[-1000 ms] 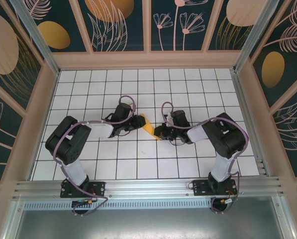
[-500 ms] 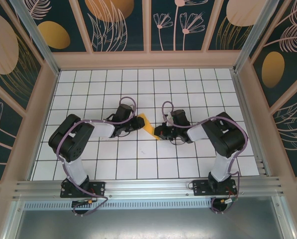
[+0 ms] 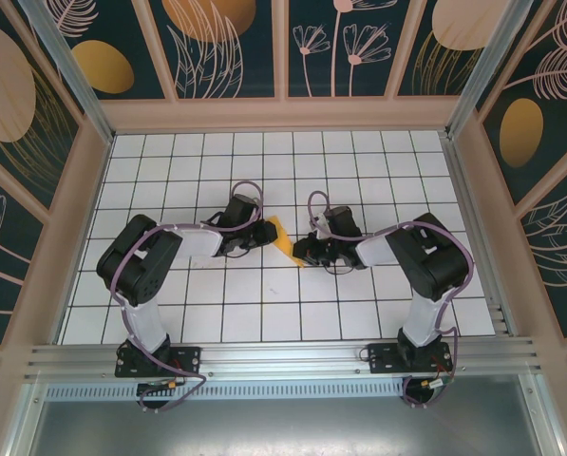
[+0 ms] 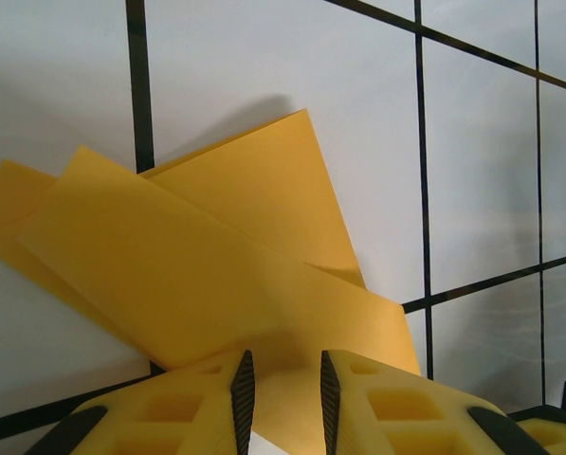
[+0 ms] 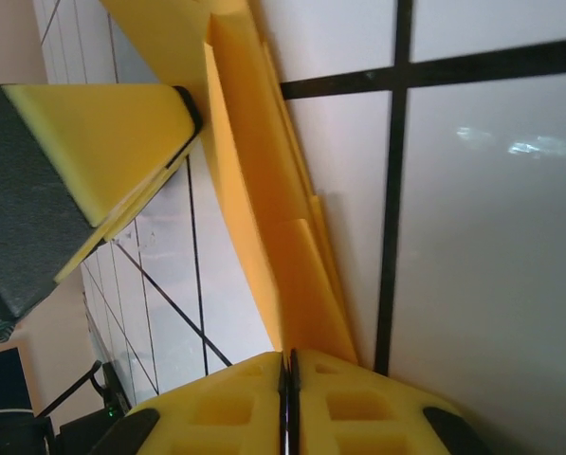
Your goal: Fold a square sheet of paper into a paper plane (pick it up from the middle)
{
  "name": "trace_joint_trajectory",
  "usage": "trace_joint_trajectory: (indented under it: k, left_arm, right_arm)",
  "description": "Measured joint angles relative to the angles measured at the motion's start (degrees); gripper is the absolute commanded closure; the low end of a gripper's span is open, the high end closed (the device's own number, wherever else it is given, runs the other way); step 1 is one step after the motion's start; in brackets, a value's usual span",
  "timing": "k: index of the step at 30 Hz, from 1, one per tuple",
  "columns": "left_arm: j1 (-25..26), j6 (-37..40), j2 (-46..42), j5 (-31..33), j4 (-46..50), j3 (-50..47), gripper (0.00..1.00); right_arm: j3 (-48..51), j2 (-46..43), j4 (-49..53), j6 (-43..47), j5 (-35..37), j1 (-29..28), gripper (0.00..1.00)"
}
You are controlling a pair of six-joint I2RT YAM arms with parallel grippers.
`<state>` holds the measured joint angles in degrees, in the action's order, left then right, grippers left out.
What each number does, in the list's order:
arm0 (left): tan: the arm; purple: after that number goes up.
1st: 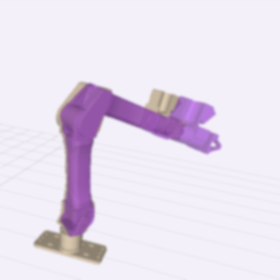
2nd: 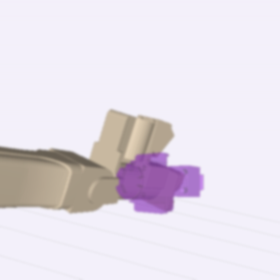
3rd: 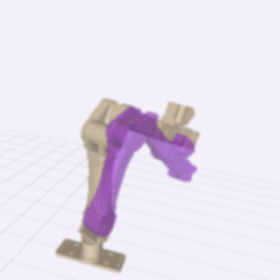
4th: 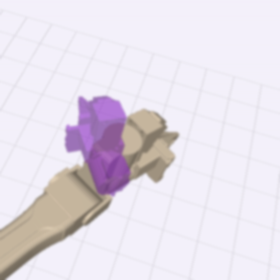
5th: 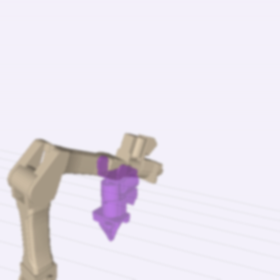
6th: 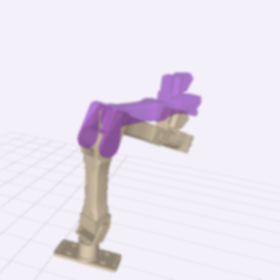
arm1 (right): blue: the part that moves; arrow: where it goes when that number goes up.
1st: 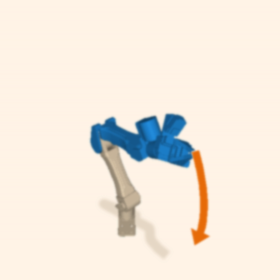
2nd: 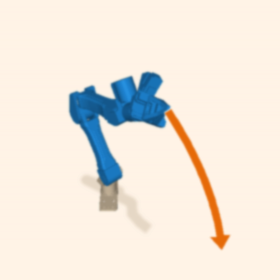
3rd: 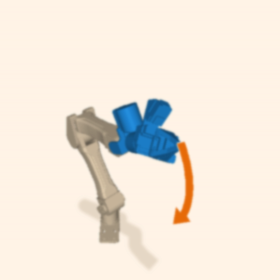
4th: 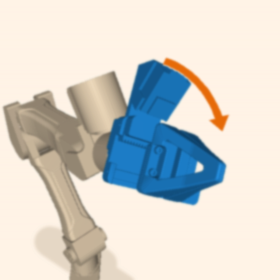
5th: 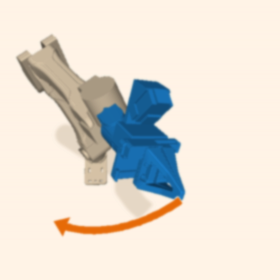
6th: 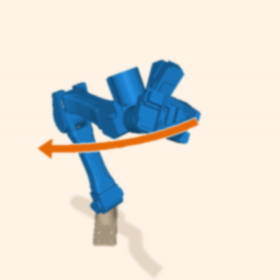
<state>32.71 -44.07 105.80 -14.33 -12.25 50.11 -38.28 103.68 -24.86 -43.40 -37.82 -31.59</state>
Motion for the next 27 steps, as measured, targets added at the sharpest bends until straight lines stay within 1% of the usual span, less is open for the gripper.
trace_joint_trajectory:
  k: [3,13,15,17,18,20,22,25,27]
  left_arm:
    - [0.07,0.42,0.02,0.24,0.52,0.26,0.71]
    - [0.11,0.55,0.35,0.46,1.55,0.96,0.71]
    - [0.11,0.52,0.39,0.63,2.03,1.25,0.71]
    - [0.17,0.52,0.46,0.76,2.23,1.4,0.71]
    - [0.2,0.52,0.5,0.87,2.32,1.44,0.71]
    - [0.22,0.52,0.59,0.9,2.56,1.62,0.71]
    - [0.22,0.52,0.66,0.9,2.82,1.77,0.72]
    - [0.22,0.52,0.72,0.92,3.15,1.99,0.72]
    - [0.22,0.52,0.76,0.94,3.15,1.99,0.72]
  right_arm:
    - [-1.09,-0.46,2.73,1.81,0.28,-0.13,0.81]
    - [-1.33,-2.43,8.15,5.84,1.49,-0.11,0.81]
    - [-1.31,-2.62,8.59,6.16,1.75,-0.11,0.84]
    - [-1.31,-2.64,8.96,7.1,1.97,-0.11,0.92]
    - [-1.31,-2.64,9.14,7.39,2.08,-0.11,0.94]
    - [-1.29,-2.64,9.33,7.52,2.27,-0.11,0.96]
    - [-1.29,-2.64,9.4,7.54,2.36,-0.11,0.94]
    - [-1.27,-2.71,9.44,7.72,2.38,-0.11,0.87]
    - [-1.18,-3.17,9.88,8.5,2.4,-0.11,0.84]
